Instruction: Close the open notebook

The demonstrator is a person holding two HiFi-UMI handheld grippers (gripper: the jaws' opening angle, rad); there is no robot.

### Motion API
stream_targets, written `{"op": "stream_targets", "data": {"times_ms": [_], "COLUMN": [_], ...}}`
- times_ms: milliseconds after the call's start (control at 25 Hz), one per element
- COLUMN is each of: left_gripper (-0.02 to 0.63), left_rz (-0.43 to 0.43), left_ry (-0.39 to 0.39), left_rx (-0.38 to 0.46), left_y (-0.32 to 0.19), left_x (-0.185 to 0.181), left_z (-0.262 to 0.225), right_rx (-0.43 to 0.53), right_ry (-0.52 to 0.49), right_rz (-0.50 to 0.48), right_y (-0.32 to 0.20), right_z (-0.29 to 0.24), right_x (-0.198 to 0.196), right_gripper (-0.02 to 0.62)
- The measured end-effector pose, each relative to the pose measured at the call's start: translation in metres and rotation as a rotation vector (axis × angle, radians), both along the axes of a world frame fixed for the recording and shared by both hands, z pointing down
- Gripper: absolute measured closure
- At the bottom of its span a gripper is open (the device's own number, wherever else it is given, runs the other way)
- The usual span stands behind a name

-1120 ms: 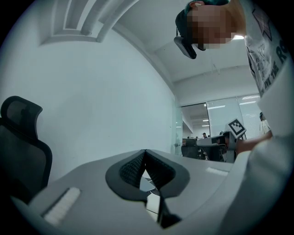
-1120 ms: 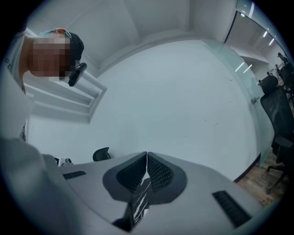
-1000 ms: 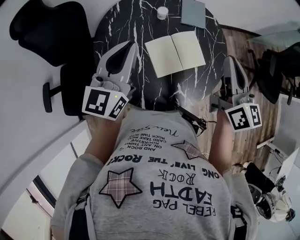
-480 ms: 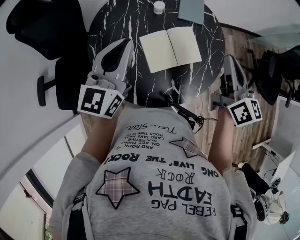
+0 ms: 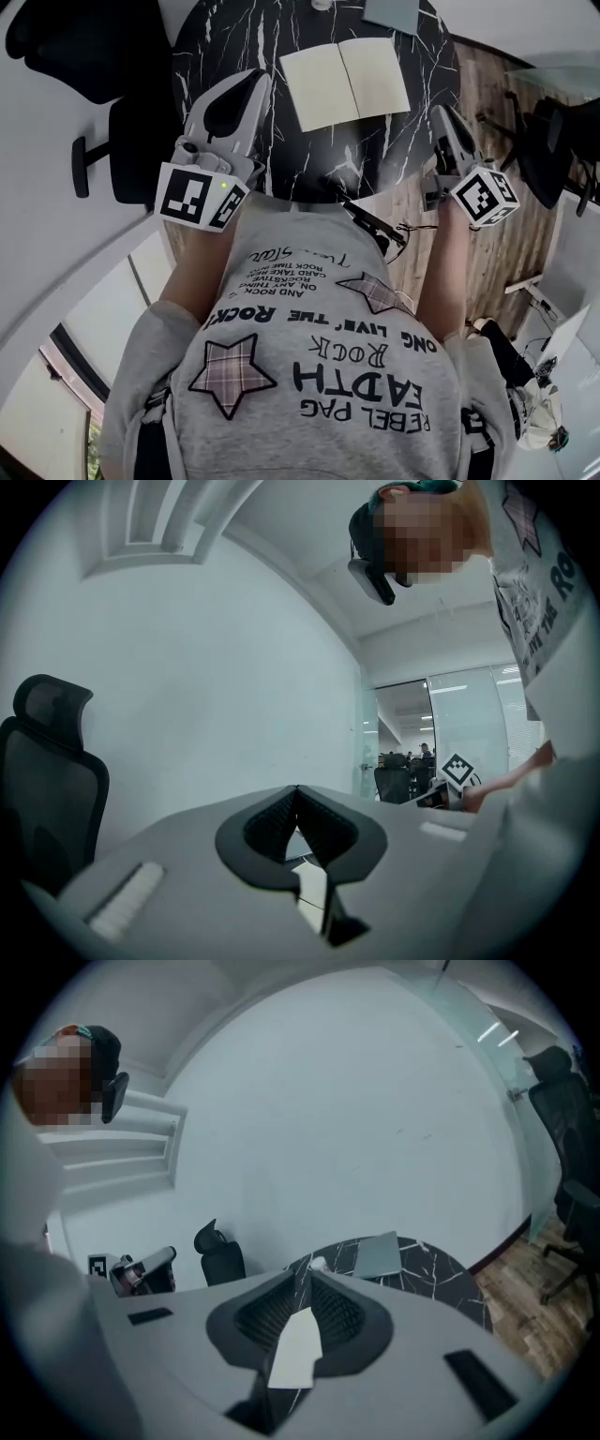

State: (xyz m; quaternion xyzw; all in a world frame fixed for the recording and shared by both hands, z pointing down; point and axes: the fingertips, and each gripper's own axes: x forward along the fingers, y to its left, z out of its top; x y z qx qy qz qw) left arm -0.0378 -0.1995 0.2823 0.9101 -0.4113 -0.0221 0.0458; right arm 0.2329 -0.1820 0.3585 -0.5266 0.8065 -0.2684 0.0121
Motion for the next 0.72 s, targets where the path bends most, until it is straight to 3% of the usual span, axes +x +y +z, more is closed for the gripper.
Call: {"op": "stream_targets", "data": {"times_ms": [200, 320, 400, 720], "left_gripper": [0.597, 0.597, 0.597, 0.597], "left_rz": [0.0, -0.005, -0.007, 0.005], "left_ry": [-0.023, -0.033, -0.038, -0.066], "left_rx": [0.003, -0.003, -0.014, -0.03], "left_y": [0.003, 0.002, 0.001, 0.002], "left_x": [0.004, 0.005, 0.006, 0.014], "left_z": [0.012, 0.023, 0.031, 0.045], "right_rx": [-0.062, -0.132, -0.193, -0.396], "right_ry": [-0.071, -0.091, -0.092, -0.111], "right_rz": [-0.003, -0.034, -0.054, -0.083], "right_y": [-0.002, -0.004, -0.002, 0.01], "right_z": [0.029, 0.058, 0.081, 0.178], "right_x": [0.001, -0.005, -0.008, -0.011], "right_gripper": [0.567, 0.463, 0.431, 0.403]}}
